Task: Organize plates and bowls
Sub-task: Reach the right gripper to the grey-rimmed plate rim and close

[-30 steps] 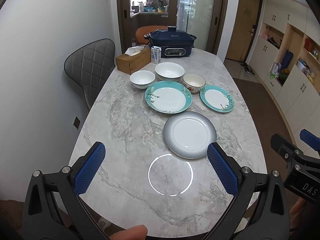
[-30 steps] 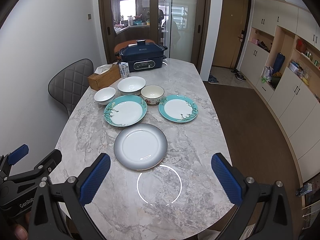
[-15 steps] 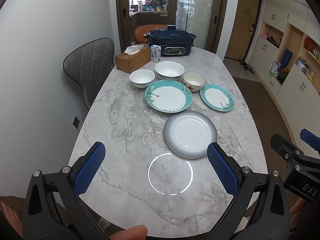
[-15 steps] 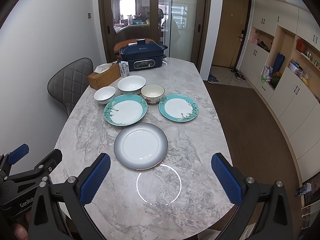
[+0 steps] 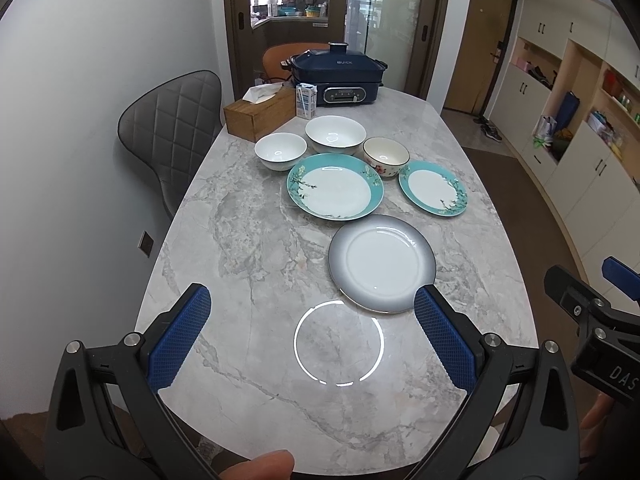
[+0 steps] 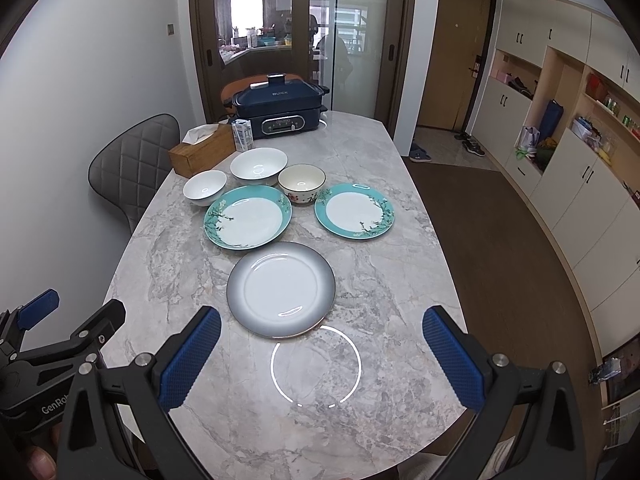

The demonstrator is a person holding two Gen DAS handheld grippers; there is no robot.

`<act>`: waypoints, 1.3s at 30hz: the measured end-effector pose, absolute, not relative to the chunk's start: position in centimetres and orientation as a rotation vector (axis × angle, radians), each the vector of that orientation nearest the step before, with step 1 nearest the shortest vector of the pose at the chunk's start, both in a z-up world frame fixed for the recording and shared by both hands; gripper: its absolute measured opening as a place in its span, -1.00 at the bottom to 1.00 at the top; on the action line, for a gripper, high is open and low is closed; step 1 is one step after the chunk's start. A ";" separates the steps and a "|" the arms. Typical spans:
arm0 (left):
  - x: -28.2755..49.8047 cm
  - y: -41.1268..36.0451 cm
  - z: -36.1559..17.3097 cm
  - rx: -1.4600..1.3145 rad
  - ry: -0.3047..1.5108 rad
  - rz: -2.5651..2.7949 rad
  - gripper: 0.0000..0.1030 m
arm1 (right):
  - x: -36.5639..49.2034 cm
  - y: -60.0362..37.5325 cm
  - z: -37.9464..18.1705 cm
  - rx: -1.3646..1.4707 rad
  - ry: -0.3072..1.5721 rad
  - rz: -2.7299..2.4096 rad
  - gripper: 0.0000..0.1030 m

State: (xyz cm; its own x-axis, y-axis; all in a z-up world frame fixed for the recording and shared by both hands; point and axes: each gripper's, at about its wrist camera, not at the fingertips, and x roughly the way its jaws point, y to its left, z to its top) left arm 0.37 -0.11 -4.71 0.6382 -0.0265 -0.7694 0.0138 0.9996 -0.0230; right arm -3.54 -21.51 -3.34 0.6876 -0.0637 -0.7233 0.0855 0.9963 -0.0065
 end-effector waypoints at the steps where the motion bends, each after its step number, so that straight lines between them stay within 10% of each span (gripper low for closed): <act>1: 0.6 0.3 -4.5 -0.016 0.882 -0.026 0.99 | -3.4 -21.1 -3.0 0.029 0.810 -0.086 1.00; 25: 15.5 1.6 -23.4 -0.122 1.212 -0.119 0.98 | 8.0 -29.0 -17.2 0.159 1.035 0.083 0.98; 39: 24.6 -0.8 -32.0 -0.185 1.362 -0.226 0.65 | 18.8 -31.1 -27.0 0.303 1.217 0.408 0.24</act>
State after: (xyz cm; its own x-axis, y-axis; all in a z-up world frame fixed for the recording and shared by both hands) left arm 24.61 -0.77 -31.95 0.1912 -0.2664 -0.9447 0.0530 0.9639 -0.2611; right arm 18.82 -31.11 -27.04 0.2893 0.4586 -0.8403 -0.1405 0.8886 0.4366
